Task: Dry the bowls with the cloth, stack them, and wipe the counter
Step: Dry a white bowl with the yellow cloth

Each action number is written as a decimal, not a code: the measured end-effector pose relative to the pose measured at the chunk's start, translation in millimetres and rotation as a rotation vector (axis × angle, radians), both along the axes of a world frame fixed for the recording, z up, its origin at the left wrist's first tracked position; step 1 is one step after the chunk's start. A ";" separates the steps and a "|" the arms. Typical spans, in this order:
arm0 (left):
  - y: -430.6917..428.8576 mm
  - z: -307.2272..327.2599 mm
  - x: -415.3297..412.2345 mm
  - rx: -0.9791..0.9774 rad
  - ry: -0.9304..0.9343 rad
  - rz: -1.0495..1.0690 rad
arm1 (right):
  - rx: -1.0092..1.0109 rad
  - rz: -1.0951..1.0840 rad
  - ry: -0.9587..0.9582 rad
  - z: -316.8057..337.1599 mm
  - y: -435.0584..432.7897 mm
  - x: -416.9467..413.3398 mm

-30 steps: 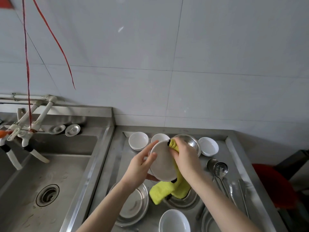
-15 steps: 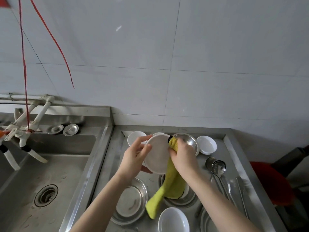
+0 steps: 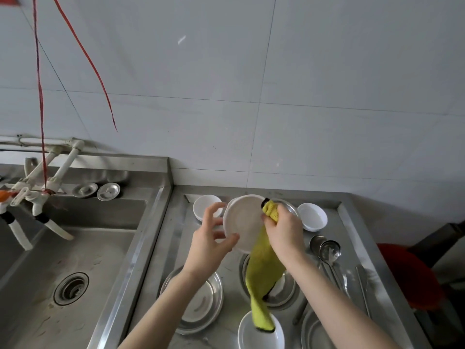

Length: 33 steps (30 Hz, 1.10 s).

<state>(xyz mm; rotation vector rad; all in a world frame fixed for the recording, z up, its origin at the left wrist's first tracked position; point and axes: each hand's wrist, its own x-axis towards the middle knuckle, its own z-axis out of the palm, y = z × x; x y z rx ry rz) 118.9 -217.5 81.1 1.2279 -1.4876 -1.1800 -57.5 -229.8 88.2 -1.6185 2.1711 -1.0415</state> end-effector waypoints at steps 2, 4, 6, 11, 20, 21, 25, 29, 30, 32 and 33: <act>-3.3 1.3 -4.2 0.007 -0.007 0.051 | 0.016 0.013 0.075 1.4 -0.4 1.6; -9.8 4.8 -2.7 -0.008 -0.096 0.034 | 0.008 0.041 0.173 3.9 0.1 2.7; -18.7 10.4 0.4 -0.097 -0.314 -0.063 | -0.025 0.094 0.273 5.3 0.3 2.3; -24.9 17.2 0.1 -0.192 -0.575 -0.161 | -0.027 0.235 0.433 -1.0 6.6 3.0; 0.5 -3.8 -10.6 -0.068 -0.150 0.111 | 0.036 0.036 0.100 2.7 10.9 -0.3; -2.7 -1.9 -8.7 -0.115 -0.247 0.064 | 0.044 0.048 0.152 2.7 12.7 0.2; -14.9 5.9 -6.1 -0.325 -0.615 -0.101 | 0.003 0.206 0.335 -2.6 15.2 4.5; -8.8 1.5 -3.7 -0.170 -0.283 0.052 | -0.025 0.092 0.115 -1.6 12.3 5.5; -3.3 -1.5 -5.8 -0.145 -0.191 0.081 | -0.028 0.031 0.035 -0.3 10.8 4.6; 5.4 -8.3 -10.7 -0.119 -0.119 0.134 | -0.003 -0.019 -0.031 -0.6 6.9 2.5; 5.6 -11.5 -11.7 -0.124 -0.128 0.158 | 0.017 -0.006 -0.015 -0.7 5.5 2.3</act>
